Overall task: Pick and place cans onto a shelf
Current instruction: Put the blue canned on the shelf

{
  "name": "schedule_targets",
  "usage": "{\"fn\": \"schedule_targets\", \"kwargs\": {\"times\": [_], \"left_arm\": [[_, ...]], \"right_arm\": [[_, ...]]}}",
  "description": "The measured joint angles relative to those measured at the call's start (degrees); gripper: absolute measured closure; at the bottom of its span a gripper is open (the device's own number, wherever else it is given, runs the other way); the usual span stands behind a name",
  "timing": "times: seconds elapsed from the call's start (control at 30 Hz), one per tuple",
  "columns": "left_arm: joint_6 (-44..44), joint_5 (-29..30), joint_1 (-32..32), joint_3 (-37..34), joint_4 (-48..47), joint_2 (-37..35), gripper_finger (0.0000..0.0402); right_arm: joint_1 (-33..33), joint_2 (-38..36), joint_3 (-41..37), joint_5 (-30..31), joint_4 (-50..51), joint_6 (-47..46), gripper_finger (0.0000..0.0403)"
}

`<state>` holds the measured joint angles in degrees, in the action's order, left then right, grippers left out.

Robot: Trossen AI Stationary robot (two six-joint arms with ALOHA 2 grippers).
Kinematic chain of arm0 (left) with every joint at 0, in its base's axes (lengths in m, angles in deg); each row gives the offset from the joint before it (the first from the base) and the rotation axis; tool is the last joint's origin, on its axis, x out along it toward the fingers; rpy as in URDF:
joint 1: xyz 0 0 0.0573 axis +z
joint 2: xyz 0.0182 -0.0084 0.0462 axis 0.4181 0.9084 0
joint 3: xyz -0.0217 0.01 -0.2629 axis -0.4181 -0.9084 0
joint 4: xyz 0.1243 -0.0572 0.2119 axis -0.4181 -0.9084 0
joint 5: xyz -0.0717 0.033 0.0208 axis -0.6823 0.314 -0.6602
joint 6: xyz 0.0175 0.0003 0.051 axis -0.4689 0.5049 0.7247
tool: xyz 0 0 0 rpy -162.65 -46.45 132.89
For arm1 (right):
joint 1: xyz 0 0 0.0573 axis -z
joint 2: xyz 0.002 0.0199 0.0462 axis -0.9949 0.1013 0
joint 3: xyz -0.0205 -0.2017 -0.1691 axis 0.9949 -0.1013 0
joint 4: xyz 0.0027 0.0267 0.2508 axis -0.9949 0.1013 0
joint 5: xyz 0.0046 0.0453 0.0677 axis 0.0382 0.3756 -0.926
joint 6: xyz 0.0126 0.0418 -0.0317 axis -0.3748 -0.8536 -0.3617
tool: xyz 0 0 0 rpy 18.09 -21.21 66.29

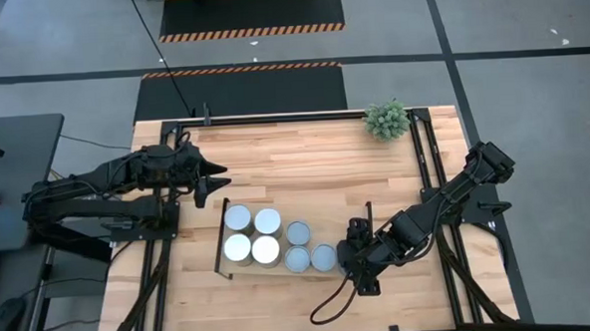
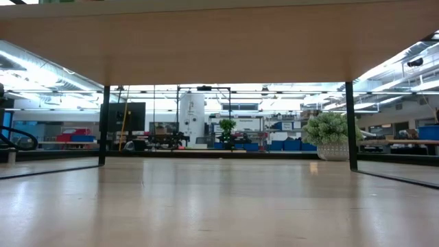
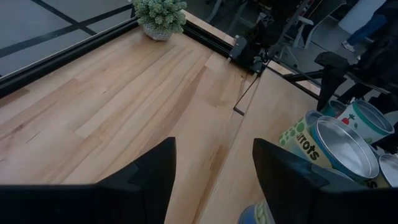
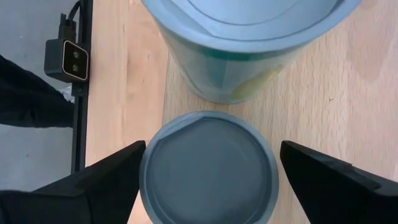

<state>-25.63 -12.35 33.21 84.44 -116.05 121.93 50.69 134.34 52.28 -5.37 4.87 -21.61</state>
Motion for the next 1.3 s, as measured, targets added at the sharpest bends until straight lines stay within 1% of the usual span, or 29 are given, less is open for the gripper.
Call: {"fn": "schedule_targets", "kwargs": {"times": [0.73, 0.8, 0.9, 1.0, 1.1, 1.3], "left_arm": [[0.2, 0.0, 0.0, 0.0, 0.0, 0.0, 0.0182], [0.2, 0.0, 0.0, 0.0, 0.0, 0.0, 0.0182], [0.2, 0.0, 0.0, 0.0, 0.0, 0.0, 0.0182], [0.2, 0.0, 0.0, 0.0, 0.0, 0.0, 0.0182], [0.2, 0.0, 0.0, 0.0, 0.0, 0.0, 0.0182], [0.2, 0.0, 0.0, 0.0, 0.0, 0.0, 0.0182]], "right_arm": [[0.0, 0.0, 0.0, 1.2, -1.2, -0.5, 0.0026], [0.0, 0.0, 0.6, 1.3, -0.4, -0.5, 0.0026], [0.3, 0.0, 2.2, 3.0, 0.1, -0.2, 0.0026], [0.5, 0.0, 3.6, 3.9, 1.8, 0.5, 0.0026], [0.7, 0.0, 5.1, 3.3, 3.0, 0.1, 0.0026], [0.7, 0.0, 8.8, 2.1, 13.5, -1.3, 0.0026]]}}
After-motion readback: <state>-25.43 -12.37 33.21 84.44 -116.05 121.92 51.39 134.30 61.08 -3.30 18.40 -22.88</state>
